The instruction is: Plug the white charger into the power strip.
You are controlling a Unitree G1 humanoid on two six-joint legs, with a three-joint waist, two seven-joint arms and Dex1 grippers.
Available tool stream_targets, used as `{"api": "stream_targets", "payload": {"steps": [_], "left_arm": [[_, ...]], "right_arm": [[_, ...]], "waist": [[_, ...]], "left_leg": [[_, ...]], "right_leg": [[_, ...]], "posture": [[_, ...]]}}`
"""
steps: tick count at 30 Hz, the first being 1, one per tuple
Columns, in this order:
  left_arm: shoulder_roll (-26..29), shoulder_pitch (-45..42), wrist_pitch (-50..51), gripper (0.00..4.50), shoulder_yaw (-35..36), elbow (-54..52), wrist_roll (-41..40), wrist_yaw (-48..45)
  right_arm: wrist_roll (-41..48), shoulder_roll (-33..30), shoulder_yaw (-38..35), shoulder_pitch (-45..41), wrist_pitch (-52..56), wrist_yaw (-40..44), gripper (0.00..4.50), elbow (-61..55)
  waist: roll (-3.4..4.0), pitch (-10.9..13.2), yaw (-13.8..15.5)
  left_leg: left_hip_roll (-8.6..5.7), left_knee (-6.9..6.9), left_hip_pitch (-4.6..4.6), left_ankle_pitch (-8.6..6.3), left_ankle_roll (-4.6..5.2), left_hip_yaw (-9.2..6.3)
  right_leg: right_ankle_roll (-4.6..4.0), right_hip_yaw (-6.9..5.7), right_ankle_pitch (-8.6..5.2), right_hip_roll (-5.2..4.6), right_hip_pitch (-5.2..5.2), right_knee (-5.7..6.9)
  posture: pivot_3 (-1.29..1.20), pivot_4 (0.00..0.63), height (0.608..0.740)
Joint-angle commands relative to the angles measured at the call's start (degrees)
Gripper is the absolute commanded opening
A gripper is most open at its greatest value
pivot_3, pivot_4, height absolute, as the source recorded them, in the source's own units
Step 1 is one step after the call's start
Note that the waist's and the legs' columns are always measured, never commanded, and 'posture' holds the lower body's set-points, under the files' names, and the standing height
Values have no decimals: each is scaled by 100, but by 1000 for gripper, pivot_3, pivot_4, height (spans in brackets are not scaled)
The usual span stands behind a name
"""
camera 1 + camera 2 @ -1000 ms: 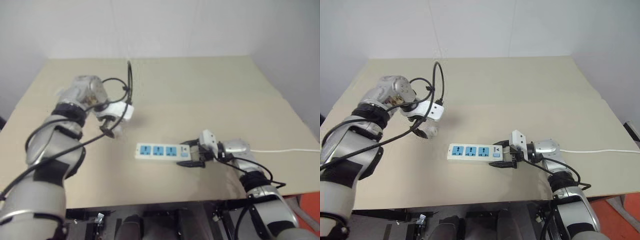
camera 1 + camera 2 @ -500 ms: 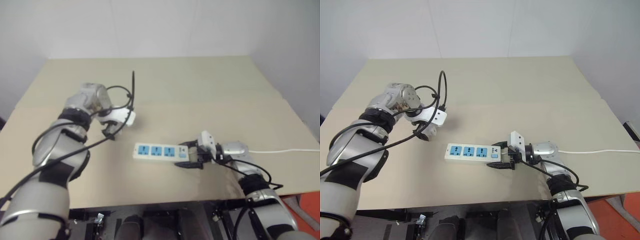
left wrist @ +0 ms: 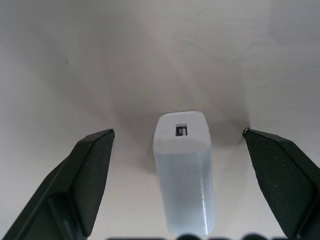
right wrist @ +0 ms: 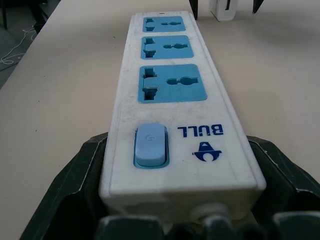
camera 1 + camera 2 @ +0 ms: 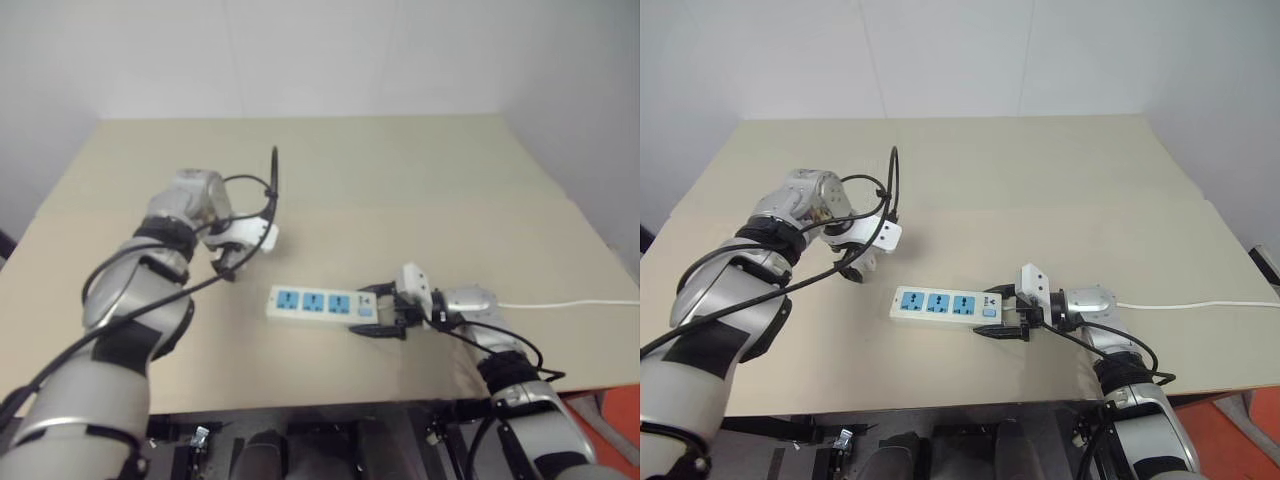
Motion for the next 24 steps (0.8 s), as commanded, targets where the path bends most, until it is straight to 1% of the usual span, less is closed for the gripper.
{"api": "stream_targets", "payload": {"steps": [1, 11, 15, 22, 24], "left_arm": [[-154, -70, 126, 4500, 12, 132, 35, 246], [-267, -121, 150, 4500, 36, 237, 111, 198], [-318, -198, 199, 3641, 80, 282, 79, 169], [-361, -253, 204, 1516, 113, 310, 58, 152], [-366, -249, 199, 1008, 125, 301, 46, 137]], "right_arm": [[12, 60, 86, 113, 69, 23, 3446, -129], [19, 59, 80, 203, 91, -45, 3446, -230], [24, 53, 74, 215, 131, -57, 3446, -274], [26, 44, 75, 205, 155, -48, 3446, -270], [27, 47, 77, 198, 158, -47, 3446, -266]], "waist": [[4, -3, 3], [10, -9, 14], [14, -13, 20], [16, -15, 41], [16, -15, 39]], "left_leg": [[0, 1, 1, 0, 0, 0], [-3, 2, 1, 0, 0, -1], [-3, 3, 1, 0, 0, -1], [-5, 15, 3, 2, -2, -4], [-5, 15, 3, 1, -2, -4]], "right_leg": [[0, 0, 0, 0, 2, 0], [1, 0, 0, -3, 4, 1], [1, 0, 0, -3, 4, 2], [9, -2, 0, -3, 10, 13], [8, -2, 1, -3, 10, 13]], "posture": [[0, 150, 740], [0, 150, 740], [0, 150, 740], [0, 150, 740], [0, 150, 740]]}}
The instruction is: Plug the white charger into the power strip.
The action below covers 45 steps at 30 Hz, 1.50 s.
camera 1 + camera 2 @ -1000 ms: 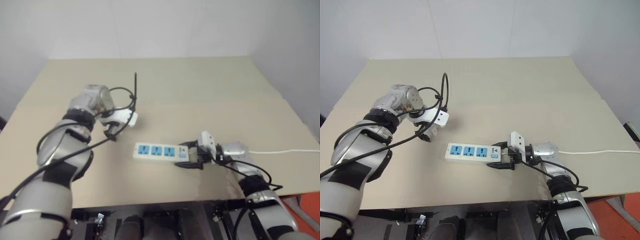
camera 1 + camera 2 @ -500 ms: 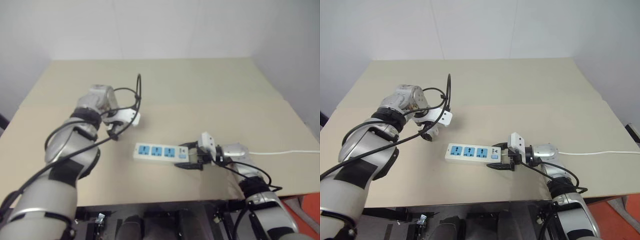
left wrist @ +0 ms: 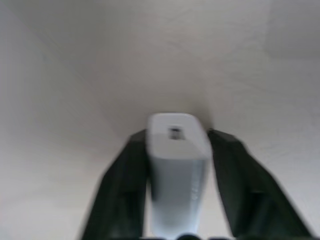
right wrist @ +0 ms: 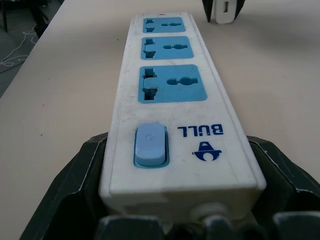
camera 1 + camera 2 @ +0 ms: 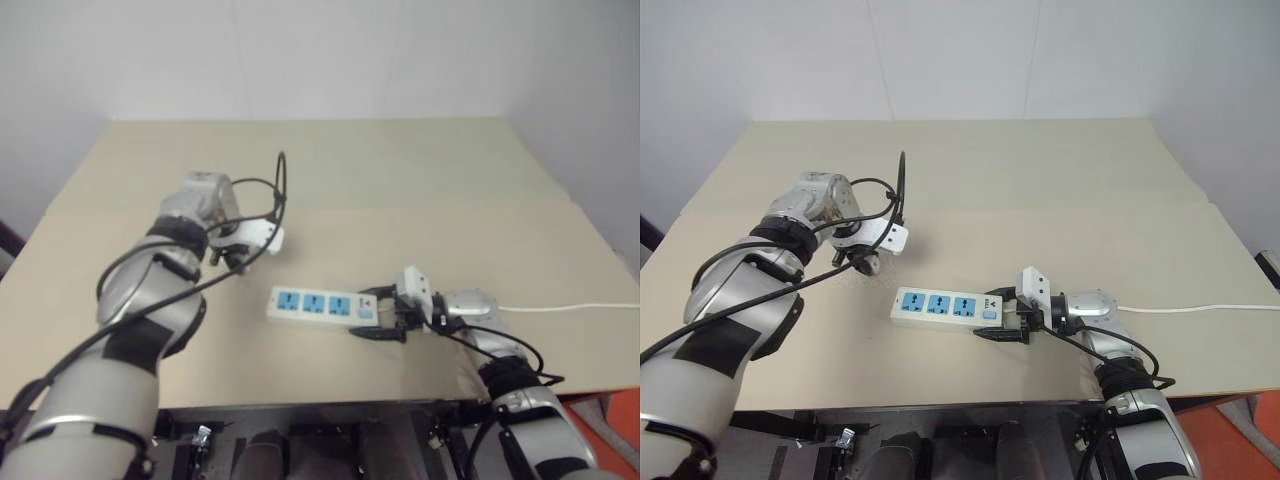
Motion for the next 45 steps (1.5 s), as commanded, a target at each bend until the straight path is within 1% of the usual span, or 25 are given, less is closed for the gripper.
{"api": "stream_targets", "payload": {"steps": [1, 6, 9, 13, 16, 18, 21, 24, 25, 28, 32, 36, 40, 43, 45], "left_arm": [[-79, -147, -17, 1013, 103, -18, -85, 162], [48, -136, -152, 1013, 207, -74, -171, 150], [329, -170, -408, 1013, 544, -220, -518, -69], [629, -342, -434, 1013, 1245, -443, -1261, -371], [582, -345, -226, 1013, 1973, -791, -2102, -511], [458, -79, -51, 1013, 2505, -1383, -2858, -760], [150, 756, 353, 1013, 3134, -2740, -3865, -612], [-174, 1673, 1282, 1013, 3537, -4293, -4818, -382], [-284, 1943, 1654, 1013, 3602, -4773, -5053, -194], [-576, 2661, 2196, 1013, 3646, -5867, -5539, 288], [-709, 3399, 2537, 1013, 3484, -6817, -6007, 476], [-684, 3671, 2747, 1013, 3404, -7158, -6229, 626], [-552, 3861, 2726, 1013, 3298, -7307, -6235, 676], [-432, 3948, 2722, 1013, 3244, -7366, -6265, 676], [-367, 3978, 2750, 1013, 3234, -7418, -6352, 648]], "right_arm": [[5, 52, 95, 28, 63, 45, 3446, -87], [2, 75, 108, 8, 40, 48, 3446, -67], [-2, 106, 125, -3, 29, 49, 3446, -67], [-19, 149, 160, 8, -15, 89, 3446, -51], [-31, 166, 174, 5, -30, 113, 3446, -43], [-36, 186, 197, -2, -31, 129, 3446, -44], [-80, 216, 253, -45, -66, 165, 3446, 2], [-72, 246, 291, -61, -53, 215, 3446, -26], [-72, 250, 307, -64, -53, 225, 3446, -31], [-88, 274, 337, -88, -96, 244, 3446, -2], [-120, 285, 384, -156, -215, 361, 3446, 88], [-195, 281, 421, -241, -411, 430, 3446, 295], [-395, 277, 406, -387, -702, 289, 3446, 834], [-452, 277, 388, -448, -827, 240, 3446, 1140], [-455, 281, 381, -460, -872, 228, 3446, 1241]], "waist": [[0, 0, -1], [0, 0, -7], [-3, 2, -43], [-4, 2, -101], [-5, 3, -95], [-7, 4, -82], [1, 0, -100], [2, -1, -187], [2, -1, -199], [2, -1, -190], [2, -1, -180], [2, -1, -172], [2, -2, -183], [1, -2, -178], [1, -2, -174]], "left_leg": [[0, 0, 0, 0, 0, 0], [0, 0, -2, 0, 0, 0], [1, -1, -10, 0, 0, -1], [6, -8, -18, -1, 1, -1], [5, -9, -24, -1, 1, -3], [4, -7, -23, -1, 1, -6], [8, -10, -12, -1, 1, -11], [10, -11, -6, -1, 1, -28], [10, -10, -7, -1, 0, -28], [10, -9, -10, -1, 0, -30], [9, -10, -3, -3, -2, -28], [8, -10, 5, -4, -5, -26], [6, -11, 16, -6, -7, -23], [7, -21, 55, -7, -10, -18], [7, -23, 91, -8, -11, -19]], "right_leg": [[-1, 0, 1, 0, 0, 0], [-2, 0, 1, 0, -2, -1], [-3, 0, 2, 1, -11, -5], [-5, 2, 3, 4, -22, -12], [-4, 0, 3, 2, -23, -12], [-3, 0, 3, -1, -22, -17], [-3, 7, 3, -1, -19, -16], [-2, 21, 2, 2, -22, -8], [-3, 27, 3, 3, -27, -3], [-4, 31, 4, 5, -32, 0], [-5, 35, 4, 3, -26, -5], [-6, 38, 5, 4, -20, -4], [-7, 42, 6, 4, -10, -9], [-7, 50, 6, 7, 21, -10], [-8, 48, 6, 7, 66, -20]], "posture": [[0, 150, 740], [0, 150, 740], [0, 150, 740], [0, 150, 740], [0, 150, 740], [0, 150, 740], [0, 150, 740], [0, 150, 740], [0, 150, 740], [0, 150, 740], [0, 150, 740], [0, 150, 740], [0, 150, 740], [0, 150, 740], [0, 150, 740]]}}
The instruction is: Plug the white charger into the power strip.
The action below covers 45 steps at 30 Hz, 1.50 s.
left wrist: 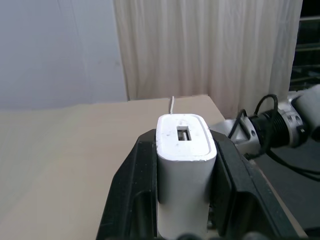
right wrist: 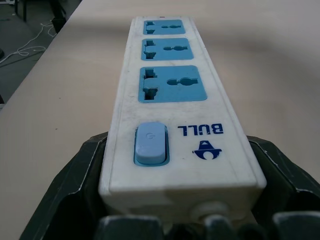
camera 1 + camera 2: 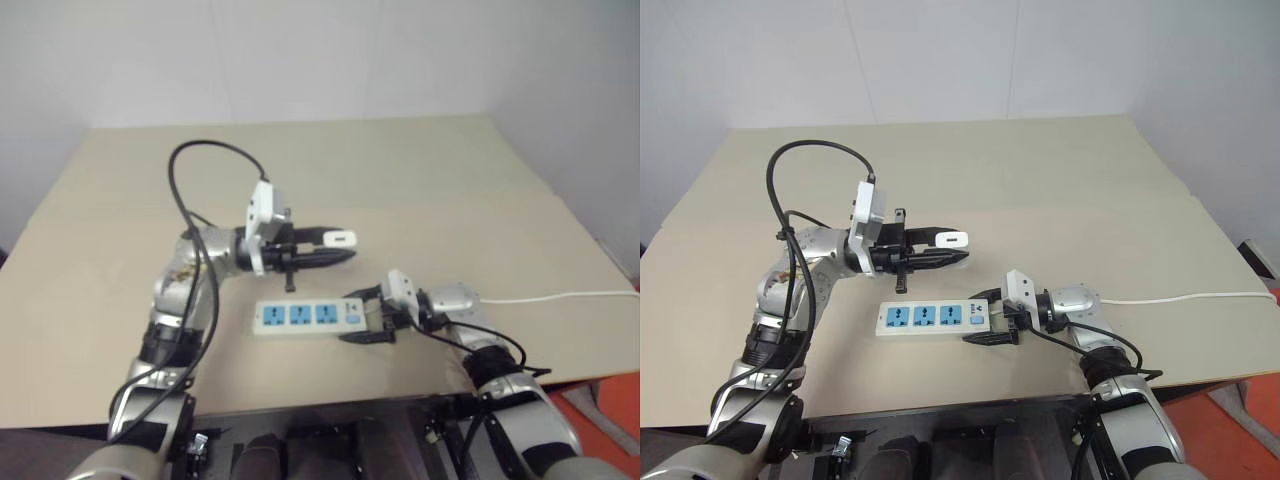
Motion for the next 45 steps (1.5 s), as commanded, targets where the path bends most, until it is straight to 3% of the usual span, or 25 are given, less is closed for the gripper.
{"api": "stream_targets", "payload": {"steps": [1, 13, 29, 45], "left_arm": [[106, -7, 15, 1013, 1, -313, -220, -31], [119, 382, 280, 1013, -353, -319, -336, 121], [354, 897, -437, 1013, -672, 291, 43, -158], [240, 920, -694, 1013, -788, 568, 158, -226]], "right_arm": [[-276, -27, 99, 44, -78, -120, 3446, 339], [-263, 4, 93, 91, -66, -220, 3446, 314], [-211, -27, 72, 218, 58, -240, 3446, 75], [-189, -41, 61, 234, 154, -255, 3446, -66]], "waist": [[0, 0, 4], [0, -2, 2], [0, -2, 11], [0, -2, 12]], "left_leg": [[0, 0, 11, 0, -1, -1], [0, 2, 40, -1, -2, 2], [0, -2, 38, -2, -3, 2], [1, -5, 29, -2, -3, 2]], "right_leg": [[1, -3, -1, 0, 15, -5], [7, 6, 0, -1, 41, -11], [8, 5, -1, 0, 39, -15], [13, 5, -4, -1, 31, -19]], "posture": [[0, 150, 740], [0, 150, 740], [0, 150, 740], [0, 150, 740]]}}
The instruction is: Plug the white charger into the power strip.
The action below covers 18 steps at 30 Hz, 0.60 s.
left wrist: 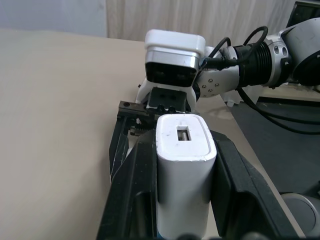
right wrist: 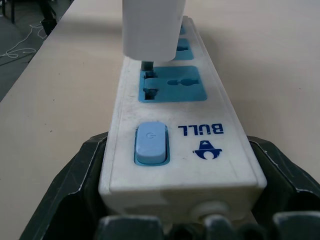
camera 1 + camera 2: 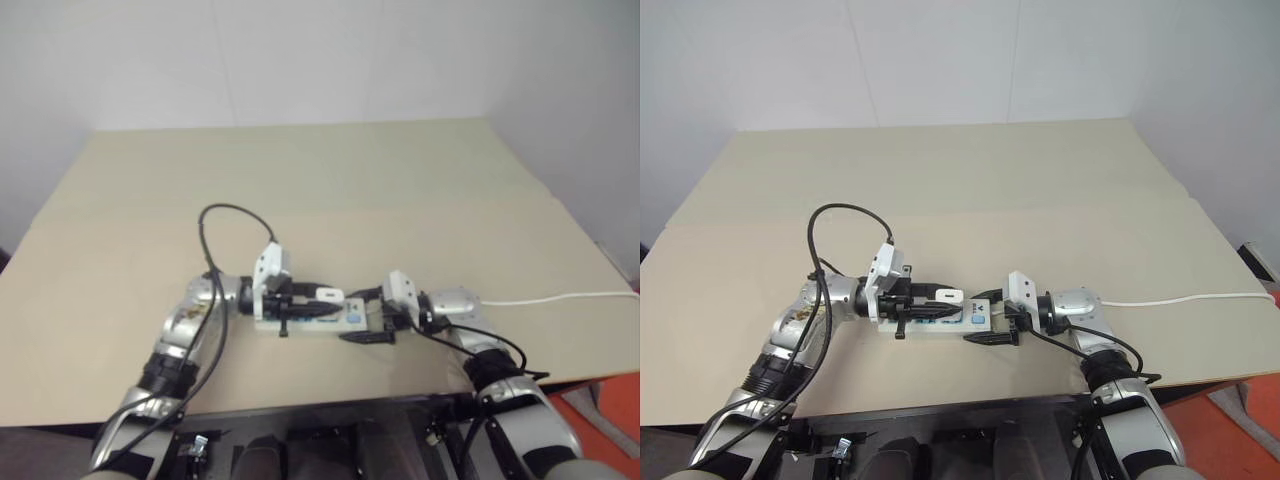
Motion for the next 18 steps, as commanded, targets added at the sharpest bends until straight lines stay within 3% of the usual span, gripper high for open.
{"api": "stream_targets", "payload": {"steps": [1, 18], "left_arm": [[-49, 3, -201, 1013, -7, -36, 25, -36], [-315, 3, -789, 1013, -98, 420, 320, -19]], "right_arm": [[-181, -36, 94, 102, 81, -85, 3446, 79], [-193, -55, 80, 93, 96, -120, 3446, 81]], "waist": [[0, 0, 0], [0, 0, 2]], "left_leg": [[0, 0, 0, 0, 0, 0], [1, -2, 0, 0, 0, 0]], "right_leg": [[0, 0, 0, 0, 0, 0], [22, 0, -13, -1, 2, -5]], "posture": [[0, 150, 740], [0, 150, 740]]}}
